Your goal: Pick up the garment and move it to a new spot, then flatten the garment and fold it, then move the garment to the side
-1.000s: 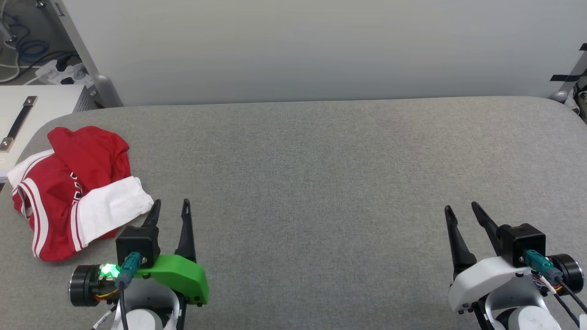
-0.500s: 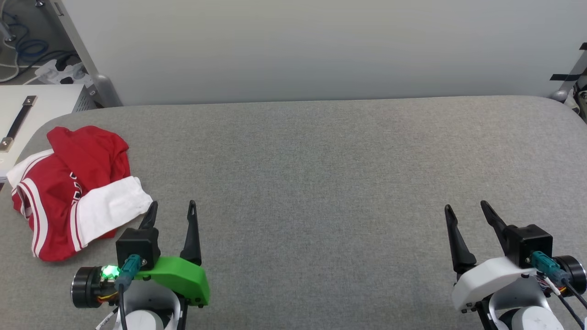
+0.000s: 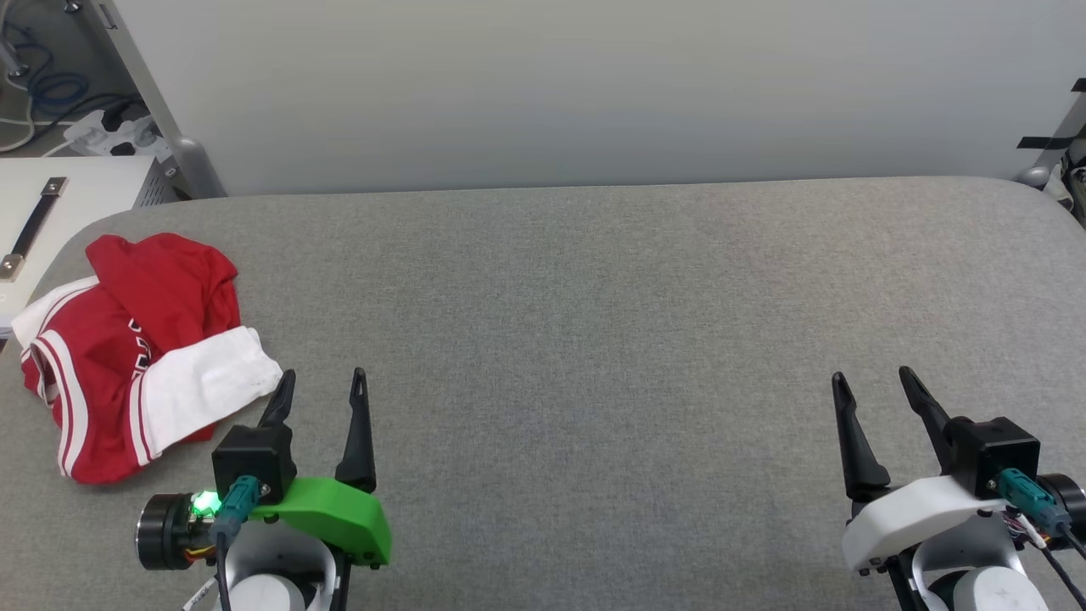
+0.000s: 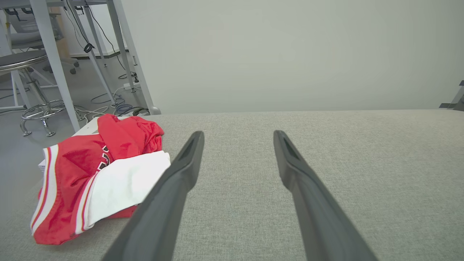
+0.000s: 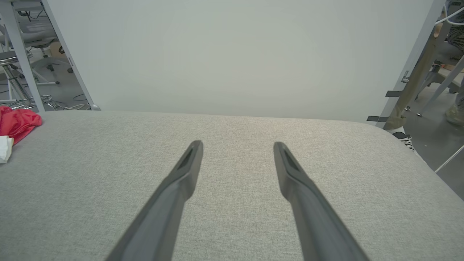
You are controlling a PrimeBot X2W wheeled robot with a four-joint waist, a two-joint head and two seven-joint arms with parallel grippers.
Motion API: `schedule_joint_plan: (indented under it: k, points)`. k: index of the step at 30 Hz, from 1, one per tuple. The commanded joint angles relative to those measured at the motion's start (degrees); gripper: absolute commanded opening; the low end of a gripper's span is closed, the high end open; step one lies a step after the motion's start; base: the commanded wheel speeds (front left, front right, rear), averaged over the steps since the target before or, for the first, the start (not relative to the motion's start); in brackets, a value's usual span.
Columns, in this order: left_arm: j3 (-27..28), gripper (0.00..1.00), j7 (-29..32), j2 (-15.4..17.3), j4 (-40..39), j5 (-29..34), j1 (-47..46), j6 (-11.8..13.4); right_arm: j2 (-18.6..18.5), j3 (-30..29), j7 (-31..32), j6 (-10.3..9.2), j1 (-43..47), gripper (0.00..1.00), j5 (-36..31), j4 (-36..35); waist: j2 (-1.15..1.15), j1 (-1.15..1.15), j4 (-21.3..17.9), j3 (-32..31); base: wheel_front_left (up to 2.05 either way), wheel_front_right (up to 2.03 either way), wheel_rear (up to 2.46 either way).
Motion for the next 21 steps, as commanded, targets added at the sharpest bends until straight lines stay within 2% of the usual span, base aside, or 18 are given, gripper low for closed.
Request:
schedule_joint_plan:
  k: [1,21]
  points:
    - [-0.1,1.0,-0.6,-0.1,0.0,-0.7,0.1,-0.3,0.0,-0.1,-0.6,-0.02,-0.4,1.0,0.7,-0.4,0.0,0.0,0.0,0.0,0.0,0.0,0.0]
    - [-0.6,1.0,-3.0,-0.1,-2.1,-2.0,0.5,-1.2,0.0,-0.5,-3.0,-0.03,-0.2,1.0,2.3,-3.5,0.0,0.0,0.2,0.0,0.0,0.0,0.0]
